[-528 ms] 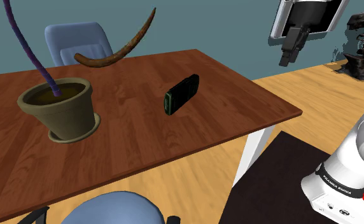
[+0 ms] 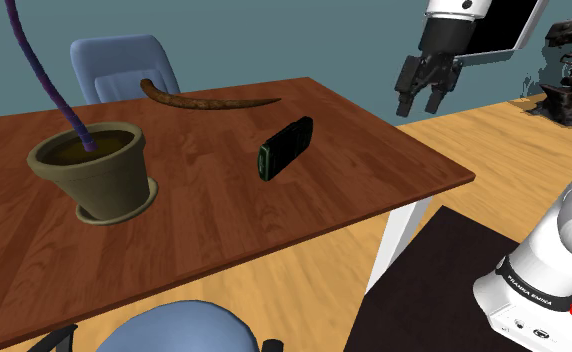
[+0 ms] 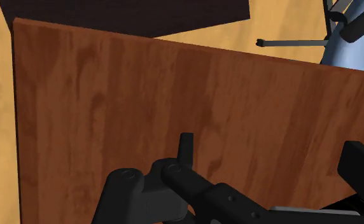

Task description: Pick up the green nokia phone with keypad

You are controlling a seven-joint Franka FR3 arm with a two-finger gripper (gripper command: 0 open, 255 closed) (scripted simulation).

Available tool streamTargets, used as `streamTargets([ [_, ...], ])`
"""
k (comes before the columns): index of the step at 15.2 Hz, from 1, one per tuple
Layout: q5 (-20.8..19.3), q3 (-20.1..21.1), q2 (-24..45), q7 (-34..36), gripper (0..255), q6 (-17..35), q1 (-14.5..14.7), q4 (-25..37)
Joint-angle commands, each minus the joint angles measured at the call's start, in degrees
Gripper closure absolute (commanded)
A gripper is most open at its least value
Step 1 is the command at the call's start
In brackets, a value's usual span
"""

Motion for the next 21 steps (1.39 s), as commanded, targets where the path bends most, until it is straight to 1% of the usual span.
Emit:
streamTargets([
  [1,1.9,3.3,2.2,6.9,0,3.1,-1.0,0.5],
  [6,4.1,11.1,9.7,23.0,0,10.4,-4.2,3.7],
  [9,3.7,15.5,15.2,32.8,0,14.5,-6.6,6.9],
  [11,2.6,18.2,19.2,39.5,0,17.0,-8.2,9.4],
  [13,0.8,20.9,23.6,46.4,0,19.2,-9.9,12.2],
  [16,-3.3,24.4,30.6,57.3,0,22.0,-12.2,16.9],
  [19,-9.0,26.8,38.0,68.5,0,23.8,-13.6,22.3],
  [21,-13.2,27.4,43.1,75.8,0,24.3,-13.6,26.2],
])
